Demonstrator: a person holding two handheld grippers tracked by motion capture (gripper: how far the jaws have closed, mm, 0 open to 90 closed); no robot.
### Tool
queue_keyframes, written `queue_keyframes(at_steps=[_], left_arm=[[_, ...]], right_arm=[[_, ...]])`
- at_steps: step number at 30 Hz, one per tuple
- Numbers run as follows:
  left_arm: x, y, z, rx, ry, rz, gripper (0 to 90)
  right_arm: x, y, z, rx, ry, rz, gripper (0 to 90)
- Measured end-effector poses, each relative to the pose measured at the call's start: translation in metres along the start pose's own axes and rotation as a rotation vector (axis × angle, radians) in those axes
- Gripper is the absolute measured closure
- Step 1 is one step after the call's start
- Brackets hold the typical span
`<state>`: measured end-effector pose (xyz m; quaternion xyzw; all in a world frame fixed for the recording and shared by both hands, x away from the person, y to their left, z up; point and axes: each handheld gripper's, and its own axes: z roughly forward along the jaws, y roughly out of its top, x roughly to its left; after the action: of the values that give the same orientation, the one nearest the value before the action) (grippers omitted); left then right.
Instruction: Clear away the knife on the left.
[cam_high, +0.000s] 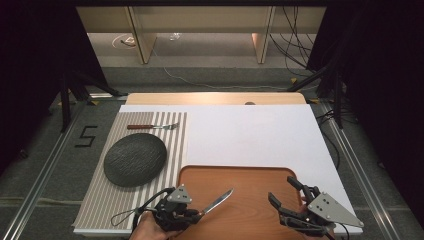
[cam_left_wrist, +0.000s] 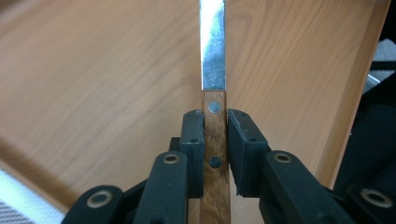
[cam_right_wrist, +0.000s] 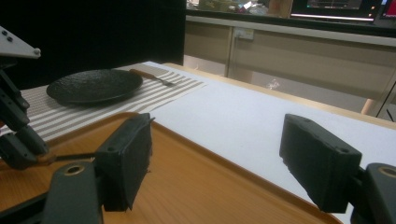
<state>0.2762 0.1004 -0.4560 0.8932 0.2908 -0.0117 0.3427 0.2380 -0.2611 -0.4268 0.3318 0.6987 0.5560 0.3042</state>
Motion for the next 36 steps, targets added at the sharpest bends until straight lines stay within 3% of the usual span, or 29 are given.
queue_keyframes(at_steps=[20,30,32,34,36], left_arm=[[-0.004,0.001,0.018,0.088,-0.010,0.005,76.7],[-0.005,0.000,0.022,0.095,-0.006,0.009,75.2],[-0.006,0.001,0.021,0.086,-0.020,0.014,68.3],[-0.008,0.003,0.019,0.077,-0.016,0.022,55.5],[-0.010,0.004,0.017,0.040,-0.025,0.041,45.6]], right_arm=[[0.000,0.000,0.000,-0.001,0.000,0.001,26.5],[0.000,0.000,-0.001,0.000,0.001,0.003,26.5],[0.000,0.000,-0.001,0.000,0.001,0.003,26.5],[0.000,0.000,-0.001,0.000,0.001,0.003,26.5],[0.000,0.000,-0.001,0.000,0.001,0.003,26.5]])
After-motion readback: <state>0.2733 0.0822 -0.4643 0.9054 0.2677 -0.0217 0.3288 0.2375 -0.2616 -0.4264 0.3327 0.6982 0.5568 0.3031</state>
